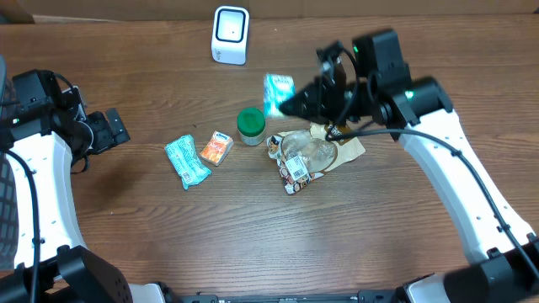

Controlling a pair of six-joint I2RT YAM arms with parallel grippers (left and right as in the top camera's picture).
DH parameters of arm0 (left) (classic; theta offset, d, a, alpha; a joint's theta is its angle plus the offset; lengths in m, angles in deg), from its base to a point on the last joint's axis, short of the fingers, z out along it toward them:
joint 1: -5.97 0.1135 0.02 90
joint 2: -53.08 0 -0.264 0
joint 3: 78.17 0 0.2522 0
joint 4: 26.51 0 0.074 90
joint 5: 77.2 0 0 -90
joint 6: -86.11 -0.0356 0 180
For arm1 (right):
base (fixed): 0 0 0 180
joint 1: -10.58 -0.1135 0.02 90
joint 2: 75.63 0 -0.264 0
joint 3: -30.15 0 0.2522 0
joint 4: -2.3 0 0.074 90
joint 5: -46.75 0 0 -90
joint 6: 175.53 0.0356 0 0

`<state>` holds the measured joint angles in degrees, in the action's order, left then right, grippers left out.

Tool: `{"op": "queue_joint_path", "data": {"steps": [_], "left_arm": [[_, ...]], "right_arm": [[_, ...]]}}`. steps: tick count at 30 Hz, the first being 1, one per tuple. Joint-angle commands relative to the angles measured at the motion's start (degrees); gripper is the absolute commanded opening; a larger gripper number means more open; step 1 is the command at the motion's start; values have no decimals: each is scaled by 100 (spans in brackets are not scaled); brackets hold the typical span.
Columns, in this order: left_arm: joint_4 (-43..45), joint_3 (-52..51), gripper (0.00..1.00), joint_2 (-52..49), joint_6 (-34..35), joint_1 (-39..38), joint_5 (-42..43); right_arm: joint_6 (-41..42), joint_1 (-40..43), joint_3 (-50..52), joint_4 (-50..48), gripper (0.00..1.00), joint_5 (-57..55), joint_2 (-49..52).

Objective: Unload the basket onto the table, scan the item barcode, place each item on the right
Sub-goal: 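Lift the Kleenex pack with the right gripper toward the scanner, then hold the Kleenex pack in front of the white scanner, right gripper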

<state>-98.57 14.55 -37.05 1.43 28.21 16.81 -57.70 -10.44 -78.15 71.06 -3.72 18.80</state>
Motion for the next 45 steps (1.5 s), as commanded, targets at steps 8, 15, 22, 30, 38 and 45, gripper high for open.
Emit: {"op": "queue_joint_path", "data": {"steps": [8, 15, 22, 30, 38, 45], "left_arm": [[2, 101, 100, -24, -151, 24, -11], [2, 103, 100, -24, -151, 24, -11], [2, 101, 100, -24, -153, 24, -11], [2, 101, 100, -24, -153, 24, -11], [2, 103, 100, -24, -151, 24, -11], [2, 101, 100, -24, -151, 24, -11]], "right_arm": [[-2111, -807, -3724, 811, 4, -5075, 2586], [-4367, -1174, -3705, -1862, 4, -7123, 3958], [-6824, -1193, -3700, -4754, 4, -6990, 5049], [-8793, -1213, -3681, -5198, 4, -6450, 5630], [-8839, -1215, -3679, -5313, 4, -6408, 5630], [-8520, -1268, -3679, -5399, 4, -6498, 5473]]}}
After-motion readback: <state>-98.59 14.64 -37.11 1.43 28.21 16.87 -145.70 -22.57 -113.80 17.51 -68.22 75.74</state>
